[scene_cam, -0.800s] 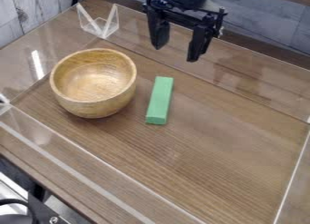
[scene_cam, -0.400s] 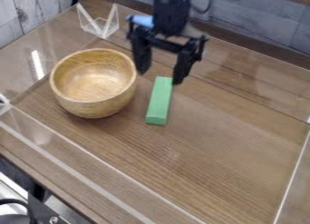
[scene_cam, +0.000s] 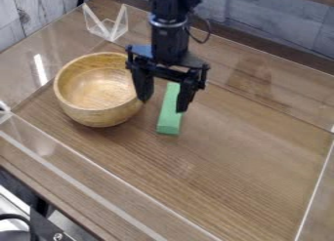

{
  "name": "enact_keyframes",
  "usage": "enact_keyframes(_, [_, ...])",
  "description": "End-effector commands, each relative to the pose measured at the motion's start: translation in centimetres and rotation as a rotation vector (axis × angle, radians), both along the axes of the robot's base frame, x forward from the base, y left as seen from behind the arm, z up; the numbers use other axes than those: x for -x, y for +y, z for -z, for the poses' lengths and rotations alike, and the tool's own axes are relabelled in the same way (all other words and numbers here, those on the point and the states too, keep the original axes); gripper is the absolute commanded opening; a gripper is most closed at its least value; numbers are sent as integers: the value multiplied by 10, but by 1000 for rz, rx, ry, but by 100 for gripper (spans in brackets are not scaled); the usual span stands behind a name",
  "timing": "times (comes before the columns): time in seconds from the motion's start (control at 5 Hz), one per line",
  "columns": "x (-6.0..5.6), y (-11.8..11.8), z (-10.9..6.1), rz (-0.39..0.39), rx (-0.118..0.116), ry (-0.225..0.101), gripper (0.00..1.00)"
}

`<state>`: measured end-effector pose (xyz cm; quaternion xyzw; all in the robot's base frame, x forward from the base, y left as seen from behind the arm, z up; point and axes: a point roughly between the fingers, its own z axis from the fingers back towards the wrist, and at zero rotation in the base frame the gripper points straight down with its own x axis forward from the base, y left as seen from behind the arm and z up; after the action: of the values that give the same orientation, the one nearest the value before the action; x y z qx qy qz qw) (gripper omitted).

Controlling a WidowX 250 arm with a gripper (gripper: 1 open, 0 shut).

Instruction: Put green object into wooden bowl

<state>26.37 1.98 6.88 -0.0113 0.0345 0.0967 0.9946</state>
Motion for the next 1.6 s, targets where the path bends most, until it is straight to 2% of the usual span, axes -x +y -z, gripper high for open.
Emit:
enact_keyframes(0.0, [-7, -1, 9, -69, 5, -49, 100])
enact_keyframes(0.2, [-9, -5, 25, -123, 9, -62, 100])
enact_keyframes(0.4, [-10, 1, 41, -168, 4, -73, 100])
enact_keyframes(0.6, [-10, 7, 47, -209, 4, -79, 0])
enact_keyframes(1.0, [-14, 19, 38, -187, 18, -86, 0])
enact_keyframes(1.2, [-18, 23, 29, -203, 28, -99, 0])
enact_keyframes(1.4, [-22, 21, 22, -208, 46, -104, 0])
